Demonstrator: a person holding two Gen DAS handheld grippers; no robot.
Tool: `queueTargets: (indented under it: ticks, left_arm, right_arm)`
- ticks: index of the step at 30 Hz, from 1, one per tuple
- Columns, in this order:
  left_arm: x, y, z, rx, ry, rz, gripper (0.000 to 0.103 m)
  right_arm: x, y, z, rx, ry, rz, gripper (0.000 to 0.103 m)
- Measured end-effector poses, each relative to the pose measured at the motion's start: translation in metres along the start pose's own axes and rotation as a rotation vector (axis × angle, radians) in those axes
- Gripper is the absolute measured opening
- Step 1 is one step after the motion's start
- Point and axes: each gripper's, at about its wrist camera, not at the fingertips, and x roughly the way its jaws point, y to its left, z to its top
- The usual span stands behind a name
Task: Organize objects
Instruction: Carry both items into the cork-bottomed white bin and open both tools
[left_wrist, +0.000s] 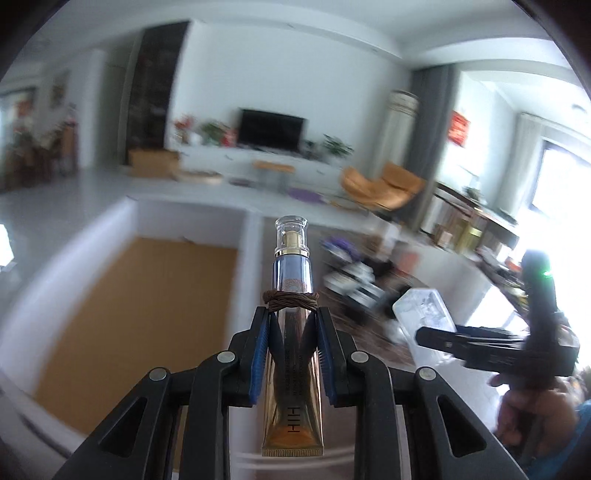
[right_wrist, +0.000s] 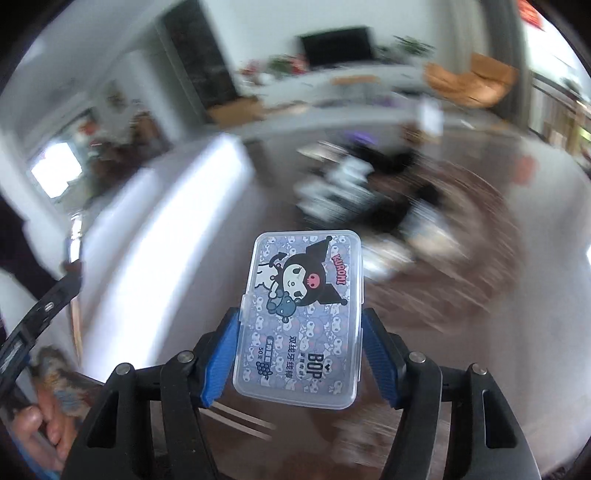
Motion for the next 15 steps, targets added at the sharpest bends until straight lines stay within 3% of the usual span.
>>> queueTargets:
  ticks: [2, 6, 8, 10, 12, 13, 14, 15]
  left_arm:
    - [-0.005, 0.030, 0.010, -0.017, -0.010, 0.087, 0.025]
    - [0.010, 0.085, 0.013, -0.079, 0.063, 0.224, 0.025]
    - [0.020, 0.108, 0.009, -0.112, 0.110, 0.256, 0.025]
    - [0.029, 0.131, 0.001, -0.161, 0.164, 0.362, 0.026]
    - [0.034, 0.147, -0.004, -0.199, 0.214, 0.410, 0.047]
    - [0.038, 0.153, -0.008, -0.214, 0.241, 0.419, 0.081]
    - [0.041, 0.158, -0.013, -0.225, 0.262, 0.428, 0.100]
    - [0.040, 0.159, -0.015, -0.223, 0.260, 0.430, 0.101]
  right_arm:
    - [0.004, 0.051, 0.023, -0.091, -0.027, 0.094, 0.065]
    - [0.020, 0.152, 0.054, -0.268, -0.055, 0.277, 0.065]
    - [0.037, 0.185, 0.062, -0.320, -0.048, 0.318, 0.065]
    - [0.063, 0.213, 0.070, -0.347, -0.009, 0.350, 0.065]
    - [0.092, 0.232, 0.073, -0.350, 0.045, 0.364, 0.066]
    - [0.107, 0.240, 0.073, -0.354, 0.077, 0.348, 0.074]
    - [0.119, 0.245, 0.071, -0.360, 0.110, 0.330, 0.081]
    - [0.129, 0.248, 0.068, -0.365, 0.134, 0.322, 0.093]
